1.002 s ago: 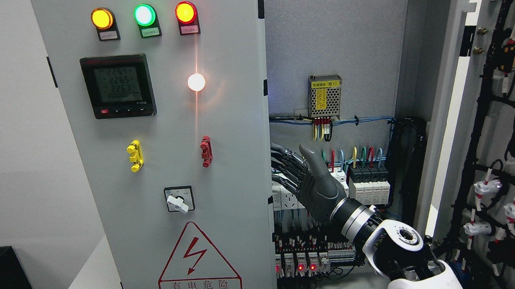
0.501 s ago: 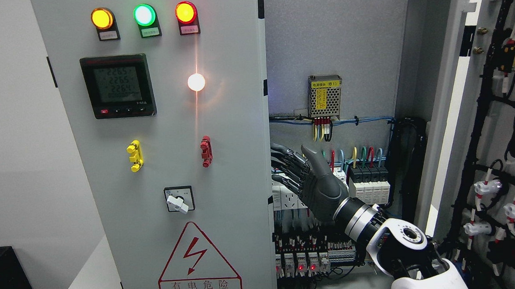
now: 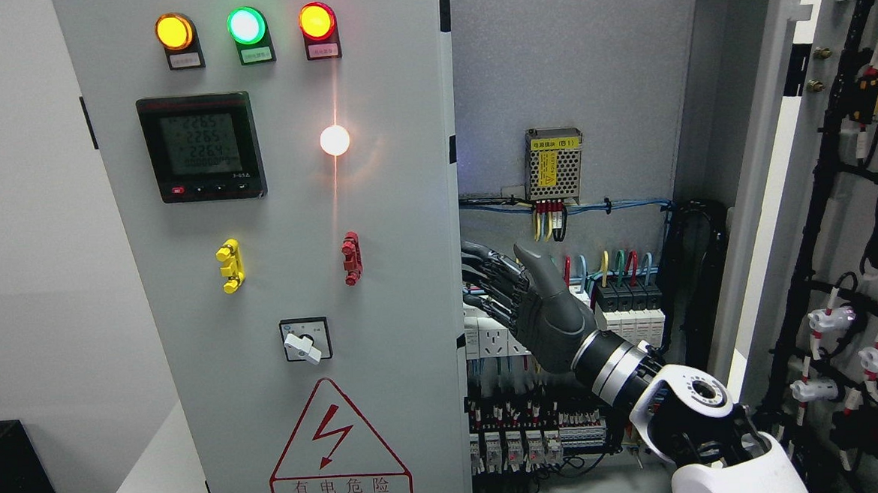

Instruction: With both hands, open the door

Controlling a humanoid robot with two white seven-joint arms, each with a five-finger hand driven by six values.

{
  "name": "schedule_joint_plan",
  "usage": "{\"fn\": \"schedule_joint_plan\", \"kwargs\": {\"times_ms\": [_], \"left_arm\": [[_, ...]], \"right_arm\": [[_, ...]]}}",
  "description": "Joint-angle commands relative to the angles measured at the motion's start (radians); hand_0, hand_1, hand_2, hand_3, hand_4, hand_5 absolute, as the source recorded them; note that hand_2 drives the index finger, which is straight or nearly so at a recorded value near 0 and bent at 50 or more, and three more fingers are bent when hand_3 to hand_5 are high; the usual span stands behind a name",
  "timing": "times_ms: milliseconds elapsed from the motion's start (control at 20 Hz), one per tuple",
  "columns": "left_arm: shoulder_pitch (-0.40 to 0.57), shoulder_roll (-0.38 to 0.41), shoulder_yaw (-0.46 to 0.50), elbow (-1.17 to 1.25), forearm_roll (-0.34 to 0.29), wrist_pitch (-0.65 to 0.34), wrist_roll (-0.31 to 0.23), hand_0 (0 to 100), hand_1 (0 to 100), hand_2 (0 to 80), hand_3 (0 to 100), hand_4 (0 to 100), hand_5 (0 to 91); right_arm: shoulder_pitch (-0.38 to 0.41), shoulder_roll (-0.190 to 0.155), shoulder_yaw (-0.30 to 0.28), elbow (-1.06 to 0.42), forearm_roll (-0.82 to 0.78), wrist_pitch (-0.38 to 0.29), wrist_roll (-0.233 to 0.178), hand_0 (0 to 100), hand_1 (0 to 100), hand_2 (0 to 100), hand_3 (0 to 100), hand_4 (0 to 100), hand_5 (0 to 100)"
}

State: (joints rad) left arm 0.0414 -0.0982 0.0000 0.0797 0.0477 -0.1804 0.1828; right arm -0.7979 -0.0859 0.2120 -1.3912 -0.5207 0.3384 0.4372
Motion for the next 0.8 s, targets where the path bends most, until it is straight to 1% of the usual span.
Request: {"fn": "schedule_joint_plan", "kwargs": {"times_ms": [0, 501, 751], "left_arm": [[0.000, 0.000, 0.021, 0.000, 0.000, -0.001, 0.000, 0, 0, 0.0, 0, 0, 0.0], [0.000, 0.000, 0.021, 0.000, 0.000, -0.001, 0.000, 0, 0, 0.0, 0, 0, 0.0], [0.000, 0.000, 0.021, 0.000, 0.000, -0.001, 0.000, 0, 0, 0.0, 0, 0, 0.0]], "right_arm": [[-0.021, -0.006, -0.003, 0.058, 0.002, -0.001, -0.011, 19, 0, 0, 0, 0, 0], [-0.024, -0.008, 0.007, 0.038, -0.004, 0.001, 0.005, 19, 0, 0, 0, 0, 0], [-0.029, -0.008, 0.007, 0.038, -0.005, 0.001, 0.044, 19, 0, 0, 0, 0, 0]]}}
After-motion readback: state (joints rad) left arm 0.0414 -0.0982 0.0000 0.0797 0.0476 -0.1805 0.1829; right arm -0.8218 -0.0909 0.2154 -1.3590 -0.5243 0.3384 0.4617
